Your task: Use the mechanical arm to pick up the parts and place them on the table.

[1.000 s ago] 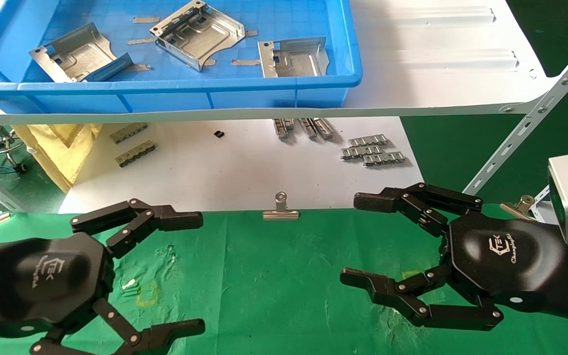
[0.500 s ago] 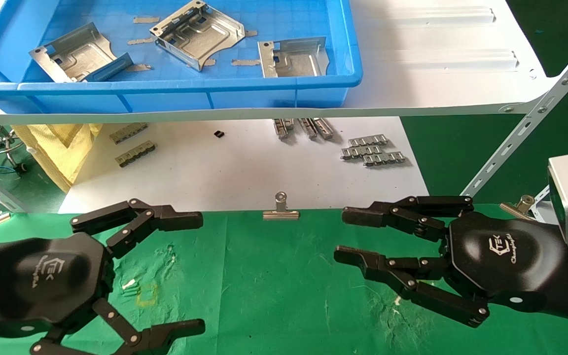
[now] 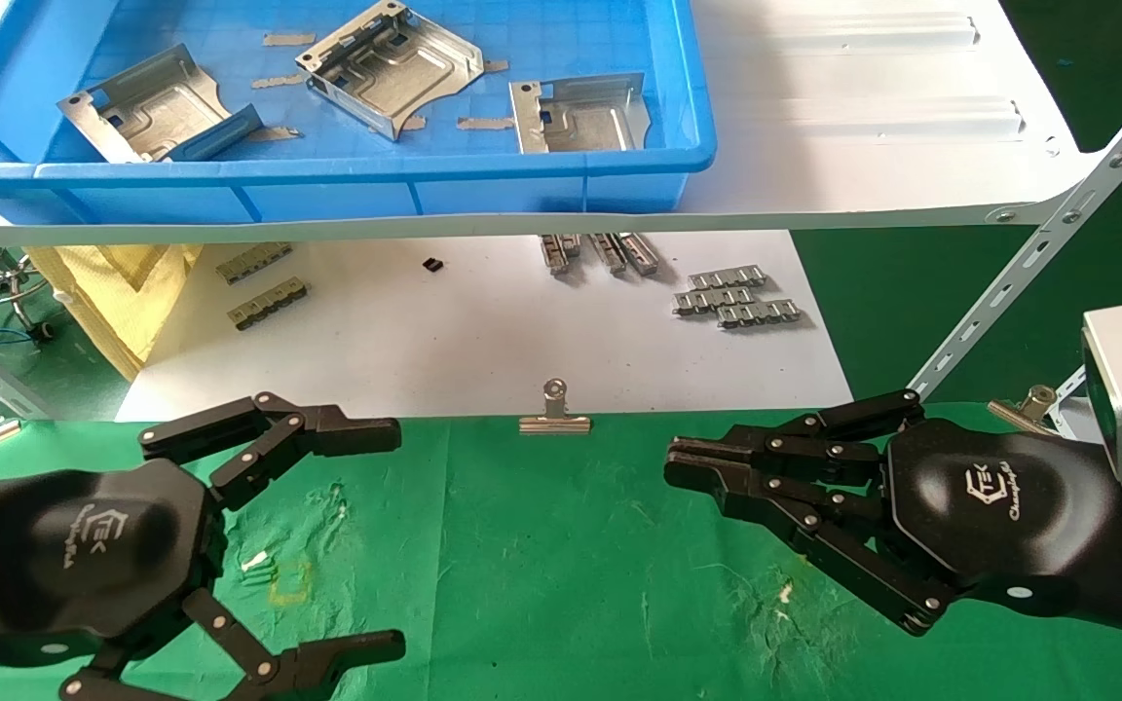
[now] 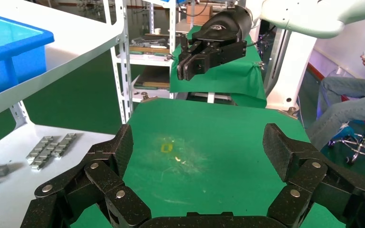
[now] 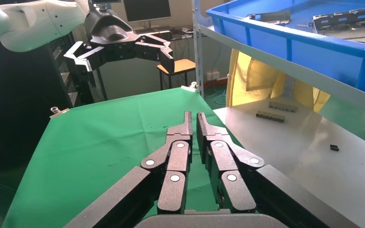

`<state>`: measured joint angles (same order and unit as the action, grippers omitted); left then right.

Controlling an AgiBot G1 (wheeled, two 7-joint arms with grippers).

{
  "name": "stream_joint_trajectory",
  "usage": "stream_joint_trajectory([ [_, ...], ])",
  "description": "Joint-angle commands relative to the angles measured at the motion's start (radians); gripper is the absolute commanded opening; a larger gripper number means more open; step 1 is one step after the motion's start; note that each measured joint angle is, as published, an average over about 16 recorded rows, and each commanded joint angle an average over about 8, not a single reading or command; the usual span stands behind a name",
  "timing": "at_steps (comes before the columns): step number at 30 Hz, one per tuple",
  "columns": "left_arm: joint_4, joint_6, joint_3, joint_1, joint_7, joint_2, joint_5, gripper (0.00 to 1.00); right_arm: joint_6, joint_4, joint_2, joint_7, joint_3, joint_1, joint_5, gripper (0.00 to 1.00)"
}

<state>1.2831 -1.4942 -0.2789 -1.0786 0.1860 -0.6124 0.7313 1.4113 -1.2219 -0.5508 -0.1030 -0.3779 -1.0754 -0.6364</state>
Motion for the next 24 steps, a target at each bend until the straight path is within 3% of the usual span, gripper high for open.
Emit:
stream_joint_trajectory([
  [1,0.000,-0.001,0.000,0.002,0.000,0.001,0.000,1.00,0.000,0.000,0.000,0.000,0.000,0.000,0.000,0.00],
  [6,0.000,0.008,0.004,-0.029,-0.004,-0.008,0.006,1.00,0.000,0.000,0.000,0.000,0.000,0.000,0.000,0.00],
  [11,-0.031,0.045,0.006,-0.143,0.000,-0.047,0.031,1.00,0.000,0.000,0.000,0.000,0.000,0.000,0.000,0.00],
  [18,-0.192,0.124,-0.041,-0.408,0.006,-0.158,0.167,1.00,0.000,0.000,0.000,0.000,0.000,0.000,0.000,0.00],
  [24,-0.478,0.195,-0.135,-0.656,-0.021,-0.304,0.360,1.00,0.000,0.000,0.000,0.000,0.000,0.000,0.000,0.00],
])
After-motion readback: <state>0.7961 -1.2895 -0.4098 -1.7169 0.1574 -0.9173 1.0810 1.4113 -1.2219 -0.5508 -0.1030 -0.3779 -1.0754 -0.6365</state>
